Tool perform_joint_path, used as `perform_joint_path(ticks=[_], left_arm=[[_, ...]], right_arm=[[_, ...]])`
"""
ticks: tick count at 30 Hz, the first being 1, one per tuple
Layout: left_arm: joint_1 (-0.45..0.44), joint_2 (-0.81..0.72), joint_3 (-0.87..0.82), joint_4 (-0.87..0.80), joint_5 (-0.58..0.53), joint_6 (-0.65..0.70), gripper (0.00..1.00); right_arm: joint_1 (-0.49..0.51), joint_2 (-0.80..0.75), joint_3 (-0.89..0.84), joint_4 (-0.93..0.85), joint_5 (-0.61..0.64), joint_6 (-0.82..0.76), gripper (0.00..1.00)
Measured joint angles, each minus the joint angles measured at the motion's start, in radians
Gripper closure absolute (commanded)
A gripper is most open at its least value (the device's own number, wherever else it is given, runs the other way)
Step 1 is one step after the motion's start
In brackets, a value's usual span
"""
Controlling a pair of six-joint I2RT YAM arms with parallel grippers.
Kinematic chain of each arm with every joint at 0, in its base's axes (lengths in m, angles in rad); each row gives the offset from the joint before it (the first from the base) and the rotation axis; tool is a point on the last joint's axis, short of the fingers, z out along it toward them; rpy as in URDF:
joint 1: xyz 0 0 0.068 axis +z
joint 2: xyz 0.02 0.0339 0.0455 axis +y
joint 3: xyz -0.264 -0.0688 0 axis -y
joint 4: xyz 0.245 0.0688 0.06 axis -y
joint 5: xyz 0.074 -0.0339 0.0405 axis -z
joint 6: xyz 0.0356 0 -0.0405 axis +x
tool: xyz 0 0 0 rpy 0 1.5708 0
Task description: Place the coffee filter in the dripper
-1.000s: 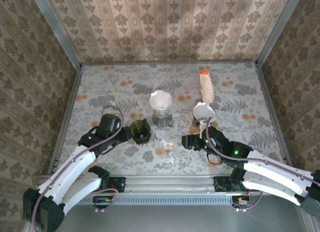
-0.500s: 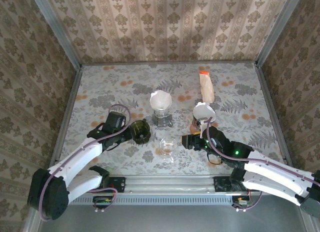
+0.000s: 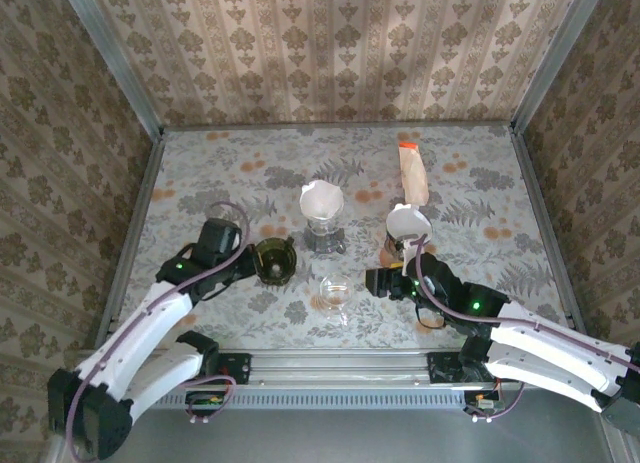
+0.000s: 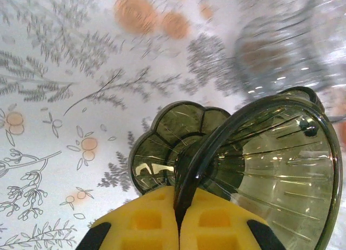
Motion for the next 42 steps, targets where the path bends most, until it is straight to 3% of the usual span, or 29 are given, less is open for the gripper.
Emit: perform_joint_path(ticks=[6, 13, 17, 28, 42], left_arm=[[-0.051, -0.03, 0.174, -0.094, 0.091, 0.033, 1.0], [-0.354, 0.153, 0.291, -0.101, 0.121, 0.033, 1.0], [-0.444, 0.248, 0.339, -0.089, 0.12, 0.04, 1.0], [-0.444, 0.333, 0.336, -0.015, 0.112, 0.056, 1.0], [-0.407, 0.332, 0.285, 0.034, 0.148, 0.05, 1.0]], right_arm=[[0.0, -0.026, 0.0, -0.018, 0.025, 0.0, 0.25], [0.0, -0.095, 0.005, -0.093, 0.08, -0.001, 0.25], [0.0, -0.157, 0.008, -0.146, 0.113, 0.0, 0.25], [0.0, -0.233, 0.008, -0.229, 0.147, 0.004, 0.25], [0.0, -0.24, 0.011, -0.25, 0.159, 0.003, 0.25]])
